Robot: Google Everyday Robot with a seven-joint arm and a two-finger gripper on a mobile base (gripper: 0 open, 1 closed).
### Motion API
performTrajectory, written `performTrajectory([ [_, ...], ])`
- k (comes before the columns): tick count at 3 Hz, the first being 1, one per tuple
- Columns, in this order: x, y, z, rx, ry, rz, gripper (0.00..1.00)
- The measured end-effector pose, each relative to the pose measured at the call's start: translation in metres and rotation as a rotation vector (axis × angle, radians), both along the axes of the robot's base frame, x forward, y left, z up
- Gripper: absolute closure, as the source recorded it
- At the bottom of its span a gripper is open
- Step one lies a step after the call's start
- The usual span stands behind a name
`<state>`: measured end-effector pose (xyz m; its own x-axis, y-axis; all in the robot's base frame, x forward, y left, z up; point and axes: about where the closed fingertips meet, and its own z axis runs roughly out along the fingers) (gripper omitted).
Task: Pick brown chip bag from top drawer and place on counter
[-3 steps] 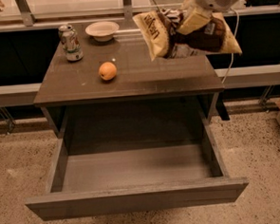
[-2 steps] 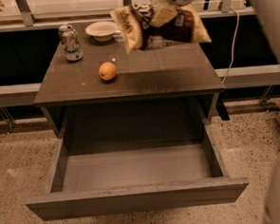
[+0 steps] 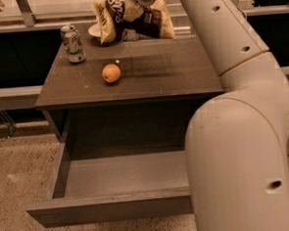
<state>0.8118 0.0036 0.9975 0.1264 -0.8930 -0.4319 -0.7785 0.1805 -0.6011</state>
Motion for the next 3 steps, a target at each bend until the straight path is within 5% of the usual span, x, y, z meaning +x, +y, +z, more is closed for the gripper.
performTrajectory([
  [2,-0.004,-0.016,-0.016,-0.023,0.053,-0.007,0.21],
  [3,-0.005,-0.035,-0.041,0.043,0.134,-0.077,0.00],
])
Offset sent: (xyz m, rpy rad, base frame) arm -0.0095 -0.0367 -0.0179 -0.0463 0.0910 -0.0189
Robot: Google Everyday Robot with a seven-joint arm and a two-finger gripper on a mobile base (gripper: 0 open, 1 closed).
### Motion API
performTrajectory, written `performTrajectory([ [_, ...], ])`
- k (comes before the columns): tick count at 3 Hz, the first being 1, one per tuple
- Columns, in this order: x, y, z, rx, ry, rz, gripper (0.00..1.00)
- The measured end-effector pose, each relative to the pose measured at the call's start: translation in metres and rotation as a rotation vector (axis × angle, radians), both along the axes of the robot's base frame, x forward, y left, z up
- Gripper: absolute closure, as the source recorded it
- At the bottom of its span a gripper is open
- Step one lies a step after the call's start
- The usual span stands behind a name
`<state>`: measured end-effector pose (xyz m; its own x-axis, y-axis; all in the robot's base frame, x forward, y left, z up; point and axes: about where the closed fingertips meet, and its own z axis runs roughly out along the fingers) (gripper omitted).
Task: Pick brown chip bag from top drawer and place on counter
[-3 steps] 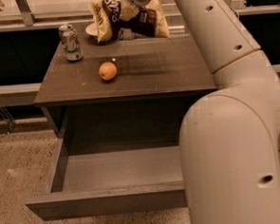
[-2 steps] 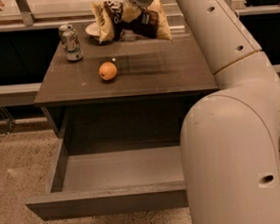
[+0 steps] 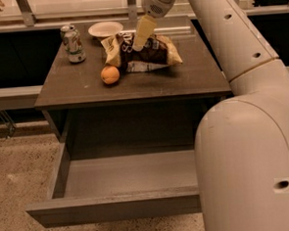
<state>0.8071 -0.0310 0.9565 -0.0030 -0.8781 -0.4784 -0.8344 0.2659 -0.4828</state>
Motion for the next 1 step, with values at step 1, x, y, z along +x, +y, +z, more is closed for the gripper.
performTrajectory([
  [1,0.0001,0.0001,-0.0002,0.000,0.000,0.000,0.00],
])
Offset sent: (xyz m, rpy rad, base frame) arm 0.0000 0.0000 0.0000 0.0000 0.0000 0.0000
